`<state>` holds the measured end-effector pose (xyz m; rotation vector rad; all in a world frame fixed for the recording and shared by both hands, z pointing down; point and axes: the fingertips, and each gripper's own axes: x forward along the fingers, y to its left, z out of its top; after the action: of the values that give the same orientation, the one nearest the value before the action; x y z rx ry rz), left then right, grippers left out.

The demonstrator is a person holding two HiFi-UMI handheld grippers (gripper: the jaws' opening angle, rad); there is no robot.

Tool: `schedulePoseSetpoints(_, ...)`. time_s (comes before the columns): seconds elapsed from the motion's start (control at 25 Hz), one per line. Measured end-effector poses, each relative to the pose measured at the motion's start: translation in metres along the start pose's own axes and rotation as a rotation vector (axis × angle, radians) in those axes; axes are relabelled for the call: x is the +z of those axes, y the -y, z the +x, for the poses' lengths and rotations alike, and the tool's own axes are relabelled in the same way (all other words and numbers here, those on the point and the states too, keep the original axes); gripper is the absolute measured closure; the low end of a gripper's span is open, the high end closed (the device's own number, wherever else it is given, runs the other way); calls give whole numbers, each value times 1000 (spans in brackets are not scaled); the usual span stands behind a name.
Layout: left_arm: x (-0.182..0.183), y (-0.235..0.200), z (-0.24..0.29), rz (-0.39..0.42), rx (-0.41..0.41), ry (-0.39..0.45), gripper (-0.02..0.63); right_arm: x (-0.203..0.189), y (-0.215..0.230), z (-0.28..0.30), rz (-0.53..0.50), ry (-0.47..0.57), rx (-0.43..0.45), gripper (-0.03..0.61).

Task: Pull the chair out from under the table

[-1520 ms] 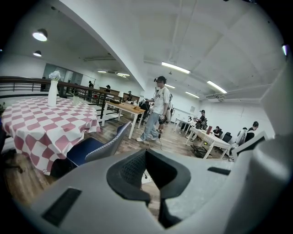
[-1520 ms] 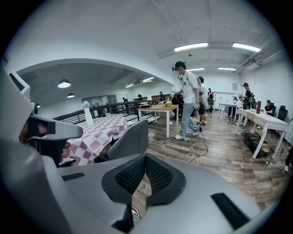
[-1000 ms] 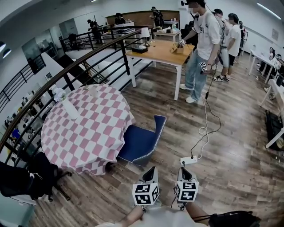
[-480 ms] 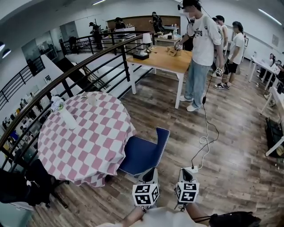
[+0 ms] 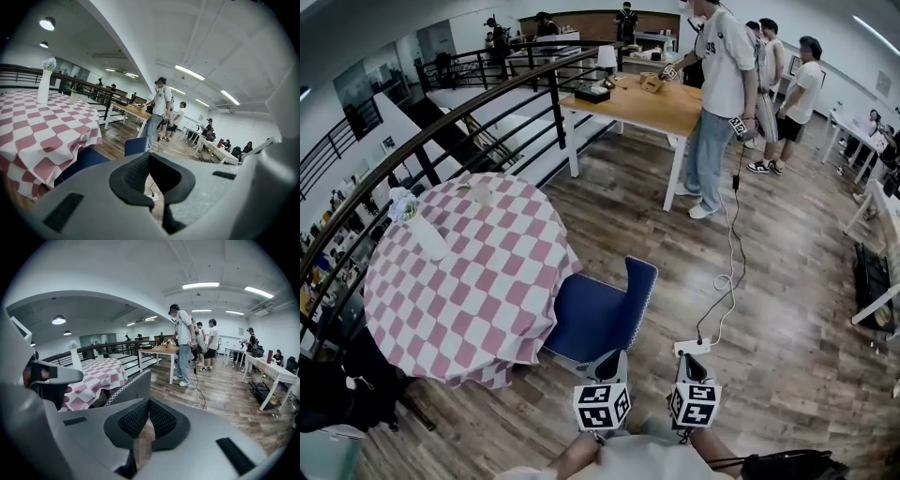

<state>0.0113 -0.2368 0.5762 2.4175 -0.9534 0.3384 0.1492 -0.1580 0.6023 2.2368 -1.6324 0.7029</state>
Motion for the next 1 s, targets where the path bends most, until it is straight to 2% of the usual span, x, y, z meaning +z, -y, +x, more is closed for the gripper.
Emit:
schedulePoseSetpoints(0.28,6,-6,13,-27,23,8,611,-2,20,1,3,-29,-29,561)
schedulePoseSetpoints(0.52,12,-10,29,-43,60,12,611,13,22,13,-20,-23,6,561)
schedulePoseSetpoints(0.76,13,-3,47,-50,123,26,611,22,31,42,-61,-41,98,561)
schedulePoseSetpoints(1.0,13,1,61,-111,272,62,611,49,45,65,-161,-29,248,561)
